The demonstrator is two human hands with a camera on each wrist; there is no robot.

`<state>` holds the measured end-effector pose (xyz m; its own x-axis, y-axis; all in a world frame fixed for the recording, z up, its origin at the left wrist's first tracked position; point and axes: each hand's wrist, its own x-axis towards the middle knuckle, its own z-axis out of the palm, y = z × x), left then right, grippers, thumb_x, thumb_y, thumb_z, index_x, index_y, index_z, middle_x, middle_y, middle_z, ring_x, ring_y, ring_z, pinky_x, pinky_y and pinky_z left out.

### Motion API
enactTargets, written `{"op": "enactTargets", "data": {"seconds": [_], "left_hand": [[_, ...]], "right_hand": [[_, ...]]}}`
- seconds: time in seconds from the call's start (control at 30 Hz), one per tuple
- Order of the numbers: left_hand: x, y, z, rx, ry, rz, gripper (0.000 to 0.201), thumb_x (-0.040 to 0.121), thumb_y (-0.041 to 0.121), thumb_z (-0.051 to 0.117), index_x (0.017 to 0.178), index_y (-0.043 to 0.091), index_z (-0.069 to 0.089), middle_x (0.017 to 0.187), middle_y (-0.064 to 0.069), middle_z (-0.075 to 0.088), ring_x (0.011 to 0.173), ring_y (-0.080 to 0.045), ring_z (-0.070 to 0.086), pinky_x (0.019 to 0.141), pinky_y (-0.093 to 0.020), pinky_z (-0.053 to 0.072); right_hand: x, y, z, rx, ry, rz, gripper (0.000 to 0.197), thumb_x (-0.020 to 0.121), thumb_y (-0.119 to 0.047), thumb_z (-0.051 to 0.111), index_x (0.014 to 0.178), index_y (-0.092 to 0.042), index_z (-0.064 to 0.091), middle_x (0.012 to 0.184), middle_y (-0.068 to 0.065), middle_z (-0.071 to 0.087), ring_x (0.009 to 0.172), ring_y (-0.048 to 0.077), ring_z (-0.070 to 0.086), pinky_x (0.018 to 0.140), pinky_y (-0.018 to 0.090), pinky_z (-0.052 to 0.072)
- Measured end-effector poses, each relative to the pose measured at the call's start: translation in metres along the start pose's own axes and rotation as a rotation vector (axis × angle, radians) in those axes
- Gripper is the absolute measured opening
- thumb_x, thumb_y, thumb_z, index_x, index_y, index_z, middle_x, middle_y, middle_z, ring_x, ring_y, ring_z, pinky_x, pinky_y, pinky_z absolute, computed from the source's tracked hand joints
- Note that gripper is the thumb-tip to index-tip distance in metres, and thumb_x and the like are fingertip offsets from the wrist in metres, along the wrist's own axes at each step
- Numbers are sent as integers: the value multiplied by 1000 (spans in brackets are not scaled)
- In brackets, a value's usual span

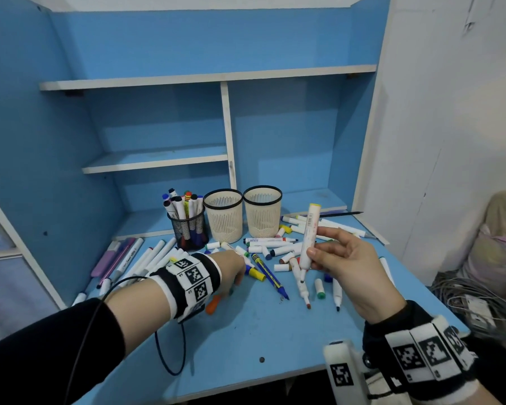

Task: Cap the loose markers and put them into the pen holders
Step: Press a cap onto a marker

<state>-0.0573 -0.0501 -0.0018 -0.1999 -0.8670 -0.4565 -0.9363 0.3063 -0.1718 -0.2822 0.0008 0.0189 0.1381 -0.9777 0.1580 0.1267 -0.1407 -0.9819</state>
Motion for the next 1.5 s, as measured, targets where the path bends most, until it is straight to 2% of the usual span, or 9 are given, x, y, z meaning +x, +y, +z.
{"op": "enactTargets", "data": {"seconds": [0.13, 0.27, 0.5, 0.63, 1.03, 1.2, 1.27, 1.37, 1.5], "left_hand": [[4, 1, -6, 55, 106, -37, 35, 85, 15, 62, 119, 10, 60, 125, -10, 53, 111, -28, 54, 87, -33, 47], [9, 9, -9, -76, 221, 28, 35, 85, 19, 62, 120, 17, 59, 123, -5, 56, 112, -25, 54, 90, -35, 49], [24, 25, -10, -58, 203, 47, 28, 86, 7, 57, 110, 17, 67, 114, -5, 62, 103, -26, 58, 88, -35, 52], [28, 29, -18, -15, 160, 47, 25, 84, 17, 67, 109, 14, 70, 113, -7, 65, 104, -26, 59, 85, -30, 49], [18, 29, -9, -69, 164, 61, 22, 84, 21, 64, 105, 18, 70, 107, -3, 67, 97, -24, 61, 84, -36, 53], [-4, 34, -8, -229, 372, 134, 22, 84, 24, 59, 102, 17, 69, 101, 0, 67, 91, -19, 60, 78, -27, 50], [-17, 38, -10, -304, 457, 166, 24, 85, 26, 62, 107, 17, 69, 101, 1, 64, 91, -15, 58, 74, -22, 44], [-39, 44, -11, -440, 580, 197, 24, 83, 26, 65, 105, 18, 70, 97, 1, 63, 84, -11, 56, 76, -23, 47], [-66, 47, -7, -635, 700, 183, 24, 79, 14, 68, 102, 19, 71, 94, 4, 64, 82, -10, 59, 78, -23, 51]], "right_hand": [[-1, 2, -4, 33, 2, -2, 29, 82, 4, 64, 101, -17, 63, 72, 6, 72, 64, 15, 66, 60, 18, 53], [0, 6, -4, 49, -1, 7, 29, 83, 5, 64, 100, -18, 62, 70, 5, 72, 61, 10, 66, 59, 17, 52], [3, 12, 2, 111, 34, 32, 29, 82, 5, 64, 102, -16, 61, 79, 12, 72, 76, 24, 67, 76, 33, 55], [3, 14, 2, 132, 59, 44, 28, 82, 5, 64, 103, -13, 60, 78, 14, 71, 79, 30, 64, 82, 42, 52], [-1, 19, -3, 187, 62, 55, 35, 83, 6, 63, 115, -5, 56, 76, 9, 70, 81, 31, 63, 73, 35, 53], [-6, 12, -3, 240, -9, 50, 51, 83, 10, 60, 126, -15, 48, 96, 19, 71, 75, 25, 60, 60, 25, 49], [-7, 12, -1, 258, -12, 29, 60, 83, 12, 58, 130, -22, 44, 97, 20, 71, 81, 28, 62, 62, 27, 52], [-10, 11, 2, 324, 4, -18, 71, 82, 17, 54, 132, -32, 40, 98, 26, 67, 85, 31, 64, 66, 30, 57], [-11, 9, 5, 360, 53, -93, 77, 82, 17, 55, 138, -33, 37, 89, 17, 68, 75, 23, 65, 67, 28, 57]]}}
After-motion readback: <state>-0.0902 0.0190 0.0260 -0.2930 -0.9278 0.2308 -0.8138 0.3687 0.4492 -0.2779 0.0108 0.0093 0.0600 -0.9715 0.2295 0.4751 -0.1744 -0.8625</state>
